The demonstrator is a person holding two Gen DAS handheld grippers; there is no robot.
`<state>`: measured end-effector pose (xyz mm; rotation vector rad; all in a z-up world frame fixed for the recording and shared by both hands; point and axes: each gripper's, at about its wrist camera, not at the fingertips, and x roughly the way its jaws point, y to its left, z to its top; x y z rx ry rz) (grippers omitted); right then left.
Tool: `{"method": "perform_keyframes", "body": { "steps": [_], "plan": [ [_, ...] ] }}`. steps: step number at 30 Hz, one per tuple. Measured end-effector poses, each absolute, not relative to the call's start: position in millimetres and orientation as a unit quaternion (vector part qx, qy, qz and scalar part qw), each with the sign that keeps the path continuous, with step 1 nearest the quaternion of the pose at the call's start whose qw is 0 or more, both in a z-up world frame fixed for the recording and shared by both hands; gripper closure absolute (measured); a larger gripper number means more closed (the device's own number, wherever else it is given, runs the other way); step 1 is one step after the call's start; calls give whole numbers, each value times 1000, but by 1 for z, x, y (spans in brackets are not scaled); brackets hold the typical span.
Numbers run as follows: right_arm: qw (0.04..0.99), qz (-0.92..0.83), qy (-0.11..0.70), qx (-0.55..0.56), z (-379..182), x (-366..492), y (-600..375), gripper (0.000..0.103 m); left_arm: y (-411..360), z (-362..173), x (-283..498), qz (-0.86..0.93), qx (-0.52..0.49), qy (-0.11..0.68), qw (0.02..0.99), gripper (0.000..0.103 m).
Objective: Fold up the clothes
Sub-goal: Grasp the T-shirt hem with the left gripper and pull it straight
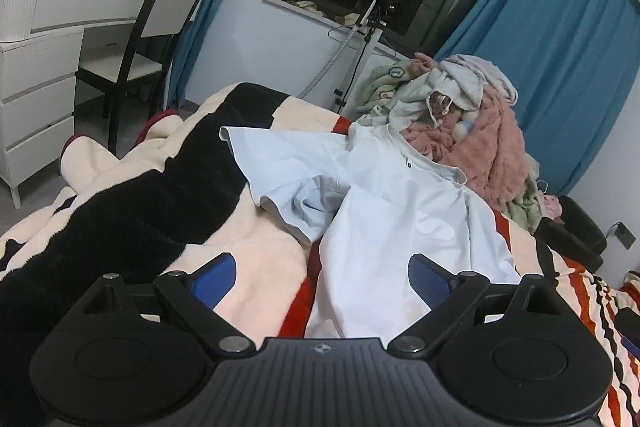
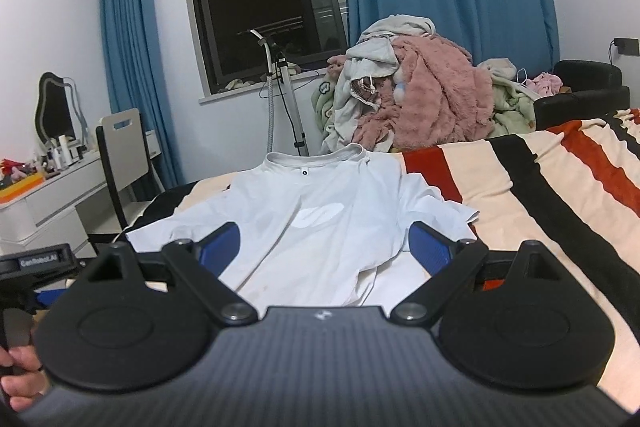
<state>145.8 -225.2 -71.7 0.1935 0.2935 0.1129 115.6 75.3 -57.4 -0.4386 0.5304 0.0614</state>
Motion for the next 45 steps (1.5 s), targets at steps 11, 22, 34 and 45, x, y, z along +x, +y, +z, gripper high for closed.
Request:
{"method": "perform_keyframes", "body": {
  "steps": [11,22,34,45],
  "plan": [
    [974,16,176,145,-99,181,-230,11,114,-72,185,87,-233,265,932,15],
    [971,-52,191,131,-148,232,-237,11,141,-111,312,111,-199,249,941,49],
    [977,-59,174,108,-150,248,-215,11,161,-53,431,119,-70,238,962,101],
    [979,-66,169,98,-150,263,-217,11,144,-12,570,238,52,237,940,99]
  ]
}}
